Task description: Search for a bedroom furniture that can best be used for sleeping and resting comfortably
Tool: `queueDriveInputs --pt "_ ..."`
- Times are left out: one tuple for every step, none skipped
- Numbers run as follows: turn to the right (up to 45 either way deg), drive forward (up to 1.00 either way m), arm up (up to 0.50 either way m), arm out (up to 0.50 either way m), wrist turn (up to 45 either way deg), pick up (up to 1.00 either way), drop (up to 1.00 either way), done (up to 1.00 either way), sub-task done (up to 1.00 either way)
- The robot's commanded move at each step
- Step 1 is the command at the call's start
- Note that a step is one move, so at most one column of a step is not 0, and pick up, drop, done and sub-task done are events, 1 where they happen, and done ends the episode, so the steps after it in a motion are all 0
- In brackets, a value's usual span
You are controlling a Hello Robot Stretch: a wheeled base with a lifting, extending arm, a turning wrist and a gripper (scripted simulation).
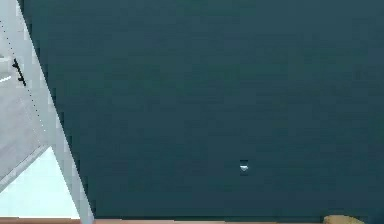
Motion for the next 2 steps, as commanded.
queueDriveInputs --pt "24.0 0.00 0.00 0.00 0.0 0.00 0.00 0.00 0.00" --pt "0.0 0.05 0.00 0.00 0.0 0.00 0.00 0.00 0.00"
